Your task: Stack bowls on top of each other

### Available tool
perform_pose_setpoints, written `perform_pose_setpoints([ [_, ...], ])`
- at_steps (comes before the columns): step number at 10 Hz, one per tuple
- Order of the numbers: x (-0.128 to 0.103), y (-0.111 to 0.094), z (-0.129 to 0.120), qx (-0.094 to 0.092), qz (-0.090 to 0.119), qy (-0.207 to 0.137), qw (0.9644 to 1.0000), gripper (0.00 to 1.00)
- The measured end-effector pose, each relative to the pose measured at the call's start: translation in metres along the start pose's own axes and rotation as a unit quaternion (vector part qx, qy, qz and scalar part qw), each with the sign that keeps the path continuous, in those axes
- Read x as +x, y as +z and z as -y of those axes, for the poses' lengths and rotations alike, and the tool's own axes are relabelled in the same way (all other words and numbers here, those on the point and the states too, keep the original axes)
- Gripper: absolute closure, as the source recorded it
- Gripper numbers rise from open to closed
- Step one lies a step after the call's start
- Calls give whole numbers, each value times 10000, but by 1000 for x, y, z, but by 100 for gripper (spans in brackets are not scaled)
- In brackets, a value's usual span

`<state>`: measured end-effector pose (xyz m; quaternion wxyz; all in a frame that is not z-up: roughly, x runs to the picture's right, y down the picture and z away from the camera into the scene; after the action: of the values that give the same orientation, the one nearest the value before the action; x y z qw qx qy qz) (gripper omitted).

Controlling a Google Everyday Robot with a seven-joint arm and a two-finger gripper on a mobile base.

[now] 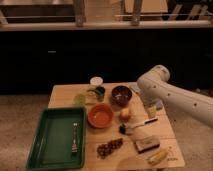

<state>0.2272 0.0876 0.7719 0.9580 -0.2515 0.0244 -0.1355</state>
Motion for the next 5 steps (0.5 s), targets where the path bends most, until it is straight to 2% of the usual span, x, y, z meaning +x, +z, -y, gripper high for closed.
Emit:
perform_pose_setpoints([
  [5, -12, 27, 28, 167, 160, 215, 9995, 20],
])
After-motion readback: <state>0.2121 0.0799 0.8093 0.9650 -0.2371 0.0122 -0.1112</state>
